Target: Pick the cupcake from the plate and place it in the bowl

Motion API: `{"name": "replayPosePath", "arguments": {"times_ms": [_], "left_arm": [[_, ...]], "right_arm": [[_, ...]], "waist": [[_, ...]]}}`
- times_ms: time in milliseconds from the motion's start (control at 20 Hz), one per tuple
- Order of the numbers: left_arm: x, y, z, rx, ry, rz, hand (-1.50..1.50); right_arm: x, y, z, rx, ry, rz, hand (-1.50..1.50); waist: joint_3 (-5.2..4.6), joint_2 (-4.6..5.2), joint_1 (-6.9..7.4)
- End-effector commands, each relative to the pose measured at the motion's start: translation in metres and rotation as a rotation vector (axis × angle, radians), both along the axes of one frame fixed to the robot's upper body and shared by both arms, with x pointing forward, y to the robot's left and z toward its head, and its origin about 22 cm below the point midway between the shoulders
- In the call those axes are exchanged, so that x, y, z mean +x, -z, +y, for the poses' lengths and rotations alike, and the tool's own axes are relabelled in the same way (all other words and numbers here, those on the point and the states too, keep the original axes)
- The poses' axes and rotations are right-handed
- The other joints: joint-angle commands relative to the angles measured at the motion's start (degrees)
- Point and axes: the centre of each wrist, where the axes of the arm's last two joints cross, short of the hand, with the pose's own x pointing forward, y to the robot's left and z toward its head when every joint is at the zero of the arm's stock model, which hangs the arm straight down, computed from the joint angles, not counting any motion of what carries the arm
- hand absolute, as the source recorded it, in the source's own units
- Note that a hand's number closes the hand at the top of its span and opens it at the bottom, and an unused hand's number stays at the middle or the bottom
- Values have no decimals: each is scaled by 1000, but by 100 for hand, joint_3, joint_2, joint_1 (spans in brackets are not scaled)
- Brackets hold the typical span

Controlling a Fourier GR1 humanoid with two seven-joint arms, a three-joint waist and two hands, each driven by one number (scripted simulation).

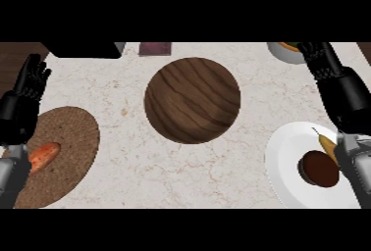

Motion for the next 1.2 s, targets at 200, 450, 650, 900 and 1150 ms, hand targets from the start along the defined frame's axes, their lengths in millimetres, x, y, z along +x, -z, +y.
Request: {"name": "replayPosePath", "arguments": {"times_ms": [200, 450, 650, 900, 1150], "left_arm": [[2, -12, -2, -59, -35, -31, 0], [-8, -4, 4, -141, -91, 15, 0], [-24, 7, 14, -146, -83, 41, 0], [-19, -4, 11, -135, -77, 29, 0], [-24, -7, 10, -116, -90, 21, 0]], "right_arm": [[-49, 36, 92, 172, -855, 190, -150], [-103, 49, 17, 9, -571, -68, -150], [-130, 61, -32, -69, -682, -140, -150], [-139, 20, -75, -323, -619, -226, -150], [-140, -28, -104, -554, -485, -170, -150]], "waist": [[-250, 11, -55], [-265, -10, -562], [-267, -4, -506], [-276, -5, -519], [-287, 8, -455]]}}
